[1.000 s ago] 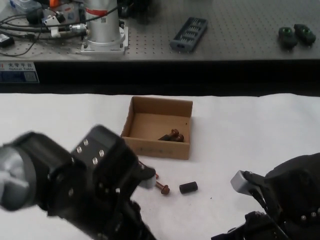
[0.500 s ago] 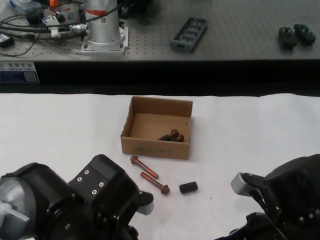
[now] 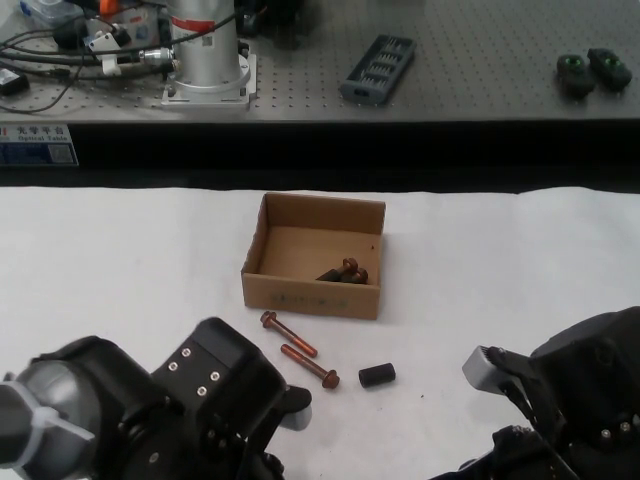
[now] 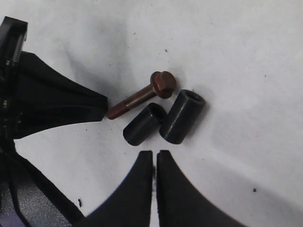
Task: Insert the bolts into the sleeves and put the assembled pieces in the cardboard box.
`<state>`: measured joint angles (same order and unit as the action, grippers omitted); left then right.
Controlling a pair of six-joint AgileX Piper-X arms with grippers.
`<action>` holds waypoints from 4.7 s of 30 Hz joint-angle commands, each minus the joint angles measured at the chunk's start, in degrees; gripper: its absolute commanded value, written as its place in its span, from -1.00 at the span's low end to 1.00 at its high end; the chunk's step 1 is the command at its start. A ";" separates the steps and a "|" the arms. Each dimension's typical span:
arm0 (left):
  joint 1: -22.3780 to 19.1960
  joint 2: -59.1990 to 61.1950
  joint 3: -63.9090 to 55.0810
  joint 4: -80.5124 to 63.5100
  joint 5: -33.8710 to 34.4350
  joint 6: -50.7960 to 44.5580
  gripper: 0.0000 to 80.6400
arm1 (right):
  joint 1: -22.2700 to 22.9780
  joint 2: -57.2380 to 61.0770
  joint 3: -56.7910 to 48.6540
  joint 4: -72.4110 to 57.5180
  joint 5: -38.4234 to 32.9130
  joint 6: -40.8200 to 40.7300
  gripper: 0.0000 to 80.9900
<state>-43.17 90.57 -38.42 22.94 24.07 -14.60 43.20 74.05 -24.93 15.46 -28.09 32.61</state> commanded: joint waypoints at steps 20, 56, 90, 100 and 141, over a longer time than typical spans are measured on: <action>-6.86 0.35 -0.22 -3.50 1.13 -5.24 -0.98 | -4.37 -3.53 -0.54 -0.99 -1.16 -0.48 -0.89; 17.48 -30.35 -0.22 4.44 -2.81 -5.64 -0.38 | -2.63 -6.32 -0.66 -3.07 0.92 3.83 -0.68; 30.39 -52.84 -0.22 21.27 -6.28 0.21 -0.11 | 10.61 11.63 -16.92 13.06 19.52 27.76 -0.38; 30.39 -53.35 -0.22 27.80 -8.57 4.75 -0.11 | 11.20 12.32 -19.92 12.62 24.21 38.08 -0.28; 30.39 -54.12 -0.22 28.40 -11.86 7.24 -0.11 | 19.64 24.29 -32.19 22.21 27.29 44.52 -0.28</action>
<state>-12.85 36.84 -38.30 51.58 12.82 -7.95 62.78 98.72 -56.33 37.18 0.00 77.14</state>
